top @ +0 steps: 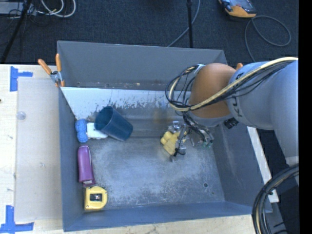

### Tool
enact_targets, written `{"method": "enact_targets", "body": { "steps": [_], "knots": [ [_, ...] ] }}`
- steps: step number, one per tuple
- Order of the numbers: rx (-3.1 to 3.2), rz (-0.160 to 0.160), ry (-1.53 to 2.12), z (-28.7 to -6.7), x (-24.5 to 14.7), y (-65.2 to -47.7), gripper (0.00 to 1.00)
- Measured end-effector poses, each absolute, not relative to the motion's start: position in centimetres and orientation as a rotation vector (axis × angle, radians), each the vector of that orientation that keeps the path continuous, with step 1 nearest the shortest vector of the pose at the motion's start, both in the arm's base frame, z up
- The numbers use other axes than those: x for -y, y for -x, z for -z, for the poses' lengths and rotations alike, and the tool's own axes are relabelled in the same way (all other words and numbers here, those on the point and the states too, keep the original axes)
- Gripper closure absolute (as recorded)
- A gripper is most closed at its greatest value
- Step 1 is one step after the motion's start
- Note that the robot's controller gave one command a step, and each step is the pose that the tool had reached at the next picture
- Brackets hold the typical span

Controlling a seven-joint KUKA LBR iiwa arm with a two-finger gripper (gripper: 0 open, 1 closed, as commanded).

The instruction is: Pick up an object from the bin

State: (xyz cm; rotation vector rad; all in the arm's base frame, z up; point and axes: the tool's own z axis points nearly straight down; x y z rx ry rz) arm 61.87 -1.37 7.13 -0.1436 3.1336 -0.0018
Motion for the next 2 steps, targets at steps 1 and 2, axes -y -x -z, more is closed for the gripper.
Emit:
{"method": "enact_targets", "body": {
  "steps": [1, 2],
  "knots": [
    [-3.134, 0.002, 0.145, -7.13, 1.37, -61.87, 1.0],
    [-3.134, 0.002, 0.146, -7.12, 1.36, -61.86, 1.0]
  ]
}}
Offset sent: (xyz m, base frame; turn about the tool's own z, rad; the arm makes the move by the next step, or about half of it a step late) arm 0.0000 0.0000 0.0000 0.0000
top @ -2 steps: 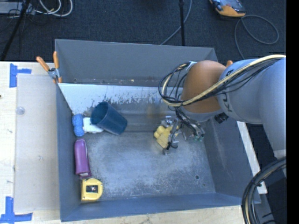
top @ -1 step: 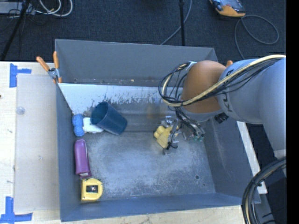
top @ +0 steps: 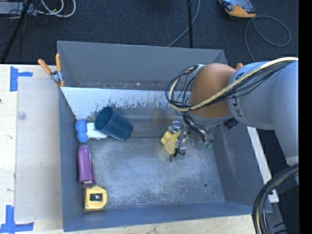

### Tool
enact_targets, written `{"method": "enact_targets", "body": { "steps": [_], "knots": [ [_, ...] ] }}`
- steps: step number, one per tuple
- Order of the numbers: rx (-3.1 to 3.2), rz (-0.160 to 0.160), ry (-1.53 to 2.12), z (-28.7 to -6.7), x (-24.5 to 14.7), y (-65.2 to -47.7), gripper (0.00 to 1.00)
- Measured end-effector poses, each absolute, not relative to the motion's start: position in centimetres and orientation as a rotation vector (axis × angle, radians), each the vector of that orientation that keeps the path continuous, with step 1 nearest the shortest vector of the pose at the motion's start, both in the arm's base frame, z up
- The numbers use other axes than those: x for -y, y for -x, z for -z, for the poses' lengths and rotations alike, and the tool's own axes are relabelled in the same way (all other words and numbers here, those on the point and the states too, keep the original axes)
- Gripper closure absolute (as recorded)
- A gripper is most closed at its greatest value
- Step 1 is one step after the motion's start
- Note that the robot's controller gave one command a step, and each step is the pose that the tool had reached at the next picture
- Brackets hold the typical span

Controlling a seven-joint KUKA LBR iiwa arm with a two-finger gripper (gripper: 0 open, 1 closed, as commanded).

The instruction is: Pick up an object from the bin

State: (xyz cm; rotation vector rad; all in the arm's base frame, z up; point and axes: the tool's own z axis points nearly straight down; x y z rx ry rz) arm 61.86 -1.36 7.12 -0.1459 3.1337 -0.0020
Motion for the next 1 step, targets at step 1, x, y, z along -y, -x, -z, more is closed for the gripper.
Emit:
{"method": "enact_targets", "body": {
  "steps": [1],
  "knots": [
    [-3.135, 0.002, 0.158, -28.37, -0.23, -61.44, 1.0]
  ]
}}
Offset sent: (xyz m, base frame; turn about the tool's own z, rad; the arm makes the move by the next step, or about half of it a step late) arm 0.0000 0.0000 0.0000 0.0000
